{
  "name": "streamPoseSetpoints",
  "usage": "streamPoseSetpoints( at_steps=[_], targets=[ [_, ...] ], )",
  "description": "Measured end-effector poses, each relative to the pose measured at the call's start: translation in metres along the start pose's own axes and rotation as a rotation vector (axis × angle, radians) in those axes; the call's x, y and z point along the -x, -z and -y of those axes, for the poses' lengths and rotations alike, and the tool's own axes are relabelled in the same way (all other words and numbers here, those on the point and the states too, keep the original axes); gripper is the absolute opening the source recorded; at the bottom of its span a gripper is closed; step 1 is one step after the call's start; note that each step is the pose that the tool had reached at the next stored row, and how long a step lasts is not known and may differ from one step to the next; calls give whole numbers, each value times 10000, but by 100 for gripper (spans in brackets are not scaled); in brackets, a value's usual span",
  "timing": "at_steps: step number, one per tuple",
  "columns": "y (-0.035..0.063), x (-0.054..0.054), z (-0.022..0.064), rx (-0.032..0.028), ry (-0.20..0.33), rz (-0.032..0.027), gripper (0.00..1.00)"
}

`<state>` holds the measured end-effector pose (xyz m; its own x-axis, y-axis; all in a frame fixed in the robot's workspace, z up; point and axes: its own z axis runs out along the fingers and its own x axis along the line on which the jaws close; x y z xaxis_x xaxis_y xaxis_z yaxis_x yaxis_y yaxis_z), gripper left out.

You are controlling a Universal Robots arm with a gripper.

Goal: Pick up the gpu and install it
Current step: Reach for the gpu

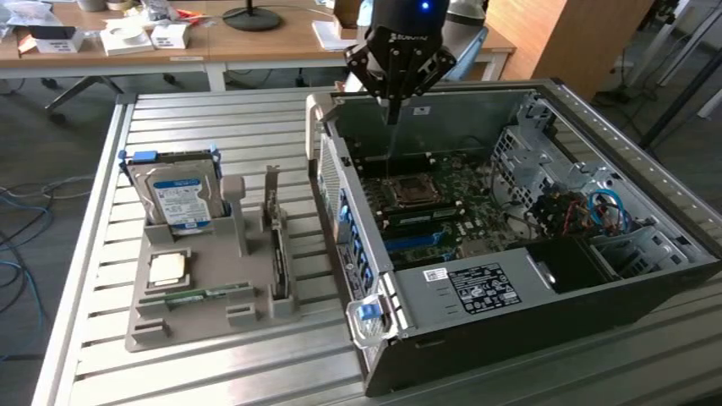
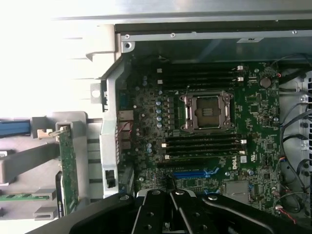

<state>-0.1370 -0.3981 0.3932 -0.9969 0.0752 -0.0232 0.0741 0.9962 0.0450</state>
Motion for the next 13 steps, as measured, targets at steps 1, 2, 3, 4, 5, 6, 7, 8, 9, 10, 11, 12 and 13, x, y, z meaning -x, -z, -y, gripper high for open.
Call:
streamPoseSetpoints(
  at_steps=[1,2,3,4,5,6,7,8,9,10,11,12,13],
  targets=[
    [0,-18,0,1,0,1,11],
    [0,-37,0,1,-1,1,11],
    [0,-55,0,1,-2,1,11],
    [1,-74,-1,0,-2,1,11],
    [1,-92,-1,1,-2,0,11],
    [1,-110,-1,1,-1,1,11],
    [2,-130,-1,1,-1,1,11],
    [2,-147,-1,1,-1,1,11],
    [2,-162,-1,1,-1,1,11],
    [2,-178,-1,1,-1,0,11],
    [3,-194,-1,1,-1,1,11],
    [3,-211,-1,1,-1,1,11],
    [3,-229,-1,1,-1,1,11]
  ],
)
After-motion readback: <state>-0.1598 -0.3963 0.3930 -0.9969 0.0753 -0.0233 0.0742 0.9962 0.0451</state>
